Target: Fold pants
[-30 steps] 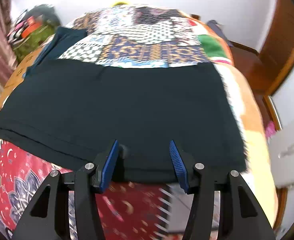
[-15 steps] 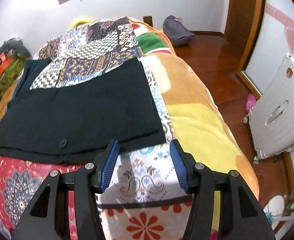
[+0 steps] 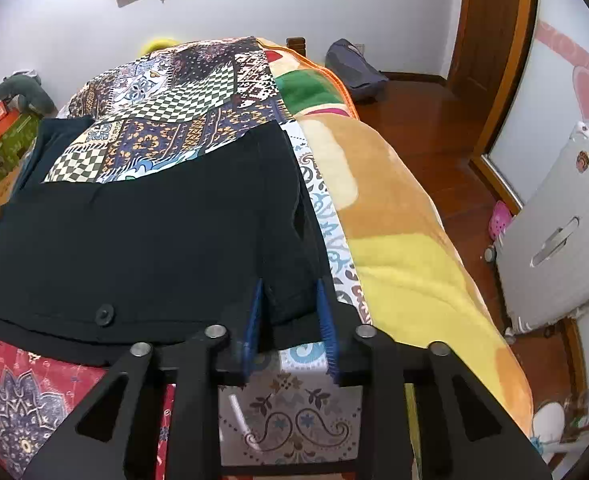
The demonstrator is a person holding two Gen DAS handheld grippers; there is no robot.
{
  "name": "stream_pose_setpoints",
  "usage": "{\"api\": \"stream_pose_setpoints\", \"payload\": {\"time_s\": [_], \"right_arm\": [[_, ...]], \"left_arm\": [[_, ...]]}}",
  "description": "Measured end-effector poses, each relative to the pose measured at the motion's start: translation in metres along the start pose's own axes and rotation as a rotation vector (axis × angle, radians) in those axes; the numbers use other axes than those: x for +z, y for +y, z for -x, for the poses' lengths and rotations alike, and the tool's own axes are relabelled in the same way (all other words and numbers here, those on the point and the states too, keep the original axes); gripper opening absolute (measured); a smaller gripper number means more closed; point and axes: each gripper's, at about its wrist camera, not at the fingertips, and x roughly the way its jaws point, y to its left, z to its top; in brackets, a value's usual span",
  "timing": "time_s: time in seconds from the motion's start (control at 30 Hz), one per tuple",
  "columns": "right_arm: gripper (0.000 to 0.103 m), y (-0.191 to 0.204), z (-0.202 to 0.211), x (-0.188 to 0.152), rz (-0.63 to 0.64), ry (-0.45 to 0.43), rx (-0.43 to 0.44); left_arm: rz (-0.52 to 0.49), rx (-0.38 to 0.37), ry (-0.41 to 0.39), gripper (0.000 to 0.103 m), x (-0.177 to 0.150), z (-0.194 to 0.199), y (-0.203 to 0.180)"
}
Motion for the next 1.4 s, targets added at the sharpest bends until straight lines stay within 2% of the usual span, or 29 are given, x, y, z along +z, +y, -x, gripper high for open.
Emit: {"api": "stream_pose_setpoints", "payload": {"time_s": [0.1, 0.27, 0.37, 0.5, 0.53, 0.6, 0.7, 0.87, 1.07, 1.23, 1.4], "right_arm": [[0.013, 0.005, 0.015, 0.006, 0.033, -0.045, -0.002], [0.012, -0.006, 0.047, 0.020, 0.011, -0.131, 0.005], [0.012, -0.007, 0.042, 0.015, 0.026, -0.105, -0.003], [0.015, -0.006, 0.006, -0.001, 0.053, 0.028, -0.024], [0.016, -0.006, 0.004, -0.005, 0.058, 0.026, -0.039], [0.029, -0.005, 0.011, -0.004, 0.064, 0.008, -0.086], [0.029, -0.004, 0.027, 0.003, 0.061, -0.010, -0.086], [0.034, 0.019, 0.054, 0.015, 0.079, -0.059, 0.055], [0.035, 0.094, 0.064, 0.018, 0.222, -0.063, 0.280], [0.037, 0.163, 0.060, 0.007, 0.388, -0.023, 0.443], [0.040, 0.214, 0.054, -0.008, 0.525, 0.022, 0.533]], "left_arm": [[-0.009, 0.010, -0.003, 0.078, -0.001, 0.001, -0.001], [-0.027, 0.025, -0.005, 0.081, 0.000, 0.003, -0.001], [-0.023, 0.020, -0.007, 0.082, -0.001, 0.003, 0.001], [0.004, 0.008, -0.001, 0.083, -0.005, 0.003, 0.010], [0.005, 0.010, 0.001, 0.083, -0.006, 0.005, 0.012], [-0.005, 0.029, -0.001, 0.083, -0.009, 0.009, 0.013], [-0.043, 0.059, -0.030, 0.083, -0.014, 0.022, 0.010], [-0.119, 0.036, -0.116, 0.082, -0.024, 0.053, -0.007], [-0.263, -0.017, -0.161, 0.082, -0.026, 0.073, -0.050], [-0.382, -0.025, -0.157, 0.083, -0.027, 0.067, -0.085], [-0.450, -0.058, -0.144, 0.083, -0.020, 0.062, -0.106]]}}
